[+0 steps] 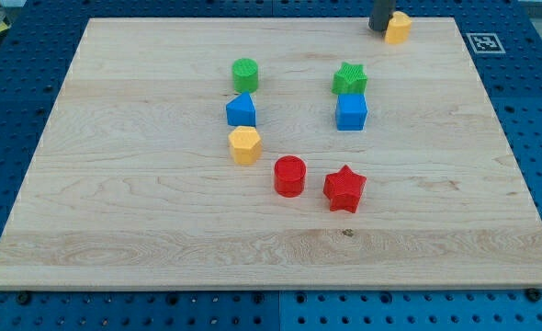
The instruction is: Move the yellow hexagon closer to the red circle
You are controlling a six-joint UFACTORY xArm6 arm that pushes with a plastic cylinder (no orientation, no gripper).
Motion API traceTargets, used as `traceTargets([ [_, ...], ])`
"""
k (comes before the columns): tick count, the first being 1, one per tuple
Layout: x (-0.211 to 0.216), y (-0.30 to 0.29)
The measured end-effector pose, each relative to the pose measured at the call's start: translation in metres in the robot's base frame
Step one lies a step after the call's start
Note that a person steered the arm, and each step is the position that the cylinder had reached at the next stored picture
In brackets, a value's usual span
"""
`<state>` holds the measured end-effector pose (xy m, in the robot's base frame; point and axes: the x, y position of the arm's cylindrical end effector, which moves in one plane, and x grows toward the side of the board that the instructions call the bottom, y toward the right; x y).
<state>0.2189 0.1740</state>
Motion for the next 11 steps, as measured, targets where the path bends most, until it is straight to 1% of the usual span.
traceTargets([
  [2,0.023,0.026],
  [3,0.032,-0.018],
  [5,0.038,-0.18],
  [6,0.064,-0.27],
  [7,0.115,-0.331],
  [8,0.187,-0.334],
  [9,0.252,-0.313],
  [10,0.252,-0.312],
  [11,0.241,-0.291],
])
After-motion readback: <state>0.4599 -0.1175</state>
